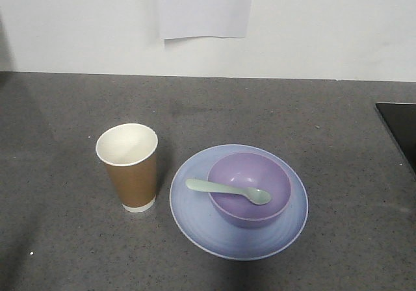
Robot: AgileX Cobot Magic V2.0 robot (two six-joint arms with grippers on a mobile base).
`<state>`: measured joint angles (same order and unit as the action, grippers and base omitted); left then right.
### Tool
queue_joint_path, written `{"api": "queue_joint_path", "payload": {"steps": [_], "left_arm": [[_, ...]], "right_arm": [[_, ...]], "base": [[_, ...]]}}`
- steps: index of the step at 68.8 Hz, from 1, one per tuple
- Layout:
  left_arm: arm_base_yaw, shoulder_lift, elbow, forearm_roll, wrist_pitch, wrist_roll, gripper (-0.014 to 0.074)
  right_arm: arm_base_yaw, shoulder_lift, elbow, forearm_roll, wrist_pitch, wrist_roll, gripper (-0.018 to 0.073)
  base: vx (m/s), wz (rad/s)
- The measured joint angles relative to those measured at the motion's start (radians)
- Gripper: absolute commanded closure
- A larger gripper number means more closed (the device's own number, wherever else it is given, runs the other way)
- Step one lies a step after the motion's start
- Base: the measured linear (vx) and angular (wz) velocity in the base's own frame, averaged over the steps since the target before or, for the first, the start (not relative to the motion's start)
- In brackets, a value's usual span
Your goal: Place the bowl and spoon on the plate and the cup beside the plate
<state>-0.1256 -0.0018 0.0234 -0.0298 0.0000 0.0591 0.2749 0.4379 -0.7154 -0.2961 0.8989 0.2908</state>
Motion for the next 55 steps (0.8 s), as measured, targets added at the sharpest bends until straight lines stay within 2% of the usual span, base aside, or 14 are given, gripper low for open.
{"api": "queue_joint_path", "payload": {"steps": [10, 55], "left_arm": [[0.019, -0.009, 0.0, 0.0, 0.02, 0.0, 0.0603], [0.019, -0.009, 0.0, -0.003, 0.027, 0.0, 0.0603]], "right_arm": [[0.0, 0.0, 0.0, 0.0, 0.0, 0.0, 0.057], [0.0, 0.0, 0.0, 0.0, 0.0, 0.0, 0.057]], "base": [[0.0, 0.0], [0.0, 0.0]]}}
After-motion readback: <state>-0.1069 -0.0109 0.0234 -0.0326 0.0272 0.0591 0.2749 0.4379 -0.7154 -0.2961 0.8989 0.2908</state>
